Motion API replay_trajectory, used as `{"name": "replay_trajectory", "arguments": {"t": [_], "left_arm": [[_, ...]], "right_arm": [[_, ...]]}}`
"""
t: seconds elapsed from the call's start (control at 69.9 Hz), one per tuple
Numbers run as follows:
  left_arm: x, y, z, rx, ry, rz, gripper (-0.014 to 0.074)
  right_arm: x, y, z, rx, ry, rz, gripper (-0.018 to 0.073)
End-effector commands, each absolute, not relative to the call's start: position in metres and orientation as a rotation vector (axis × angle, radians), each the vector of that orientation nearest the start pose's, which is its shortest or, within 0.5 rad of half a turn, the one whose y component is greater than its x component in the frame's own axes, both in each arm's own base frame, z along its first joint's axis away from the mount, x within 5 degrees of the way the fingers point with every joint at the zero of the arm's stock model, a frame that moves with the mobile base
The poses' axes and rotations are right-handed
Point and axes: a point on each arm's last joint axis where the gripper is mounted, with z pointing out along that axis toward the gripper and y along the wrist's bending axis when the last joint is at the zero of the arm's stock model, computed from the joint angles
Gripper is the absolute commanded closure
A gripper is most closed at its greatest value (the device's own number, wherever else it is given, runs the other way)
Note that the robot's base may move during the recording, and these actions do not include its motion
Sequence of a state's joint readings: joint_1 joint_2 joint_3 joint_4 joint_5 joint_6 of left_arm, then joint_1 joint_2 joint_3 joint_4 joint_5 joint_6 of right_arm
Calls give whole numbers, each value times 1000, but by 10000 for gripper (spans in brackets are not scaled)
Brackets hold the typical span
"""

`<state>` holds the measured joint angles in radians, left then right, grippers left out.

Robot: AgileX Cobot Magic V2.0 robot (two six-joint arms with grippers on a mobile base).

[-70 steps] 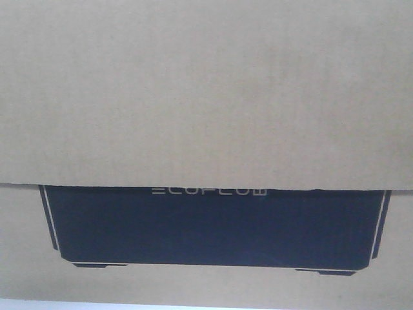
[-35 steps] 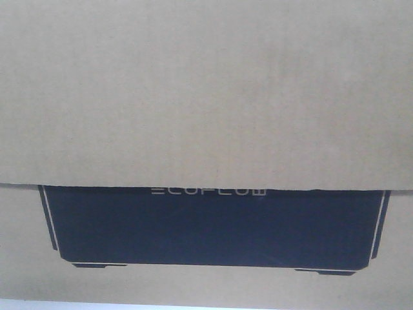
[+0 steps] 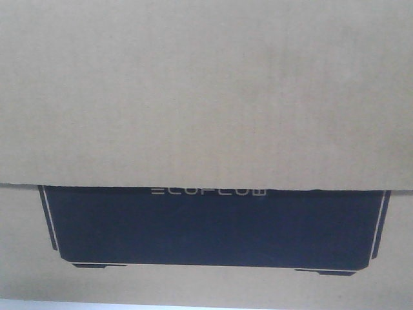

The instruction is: Grab box from left shelf to table start

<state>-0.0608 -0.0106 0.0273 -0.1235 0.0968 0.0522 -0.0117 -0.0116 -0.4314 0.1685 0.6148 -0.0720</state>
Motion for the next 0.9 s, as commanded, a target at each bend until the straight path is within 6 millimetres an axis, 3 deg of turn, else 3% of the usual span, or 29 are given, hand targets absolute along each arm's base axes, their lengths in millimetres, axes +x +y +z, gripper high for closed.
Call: {"name": "replay_trajectory", "arguments": {"t": [0.0,0.1,0.372,0.601,0.887], "left_arm": [[55,-3,205,-12,1489,-108,699],[55,-3,205,-12,1489,-108,699],[55,-3,205,-12,1489,-108,699],[55,-3,205,-12,1489,-108,699],[56,-3,205,-12,1491,-108,699]], "right_arm": [[14,6,310,-12,1548,73,503],[20,4,301,-14,1550,32,503],[46,1,244,-15,1590,-15,503],[54,-1,209,38,1521,20,503],[55,-1,205,66,1530,49,503]]}}
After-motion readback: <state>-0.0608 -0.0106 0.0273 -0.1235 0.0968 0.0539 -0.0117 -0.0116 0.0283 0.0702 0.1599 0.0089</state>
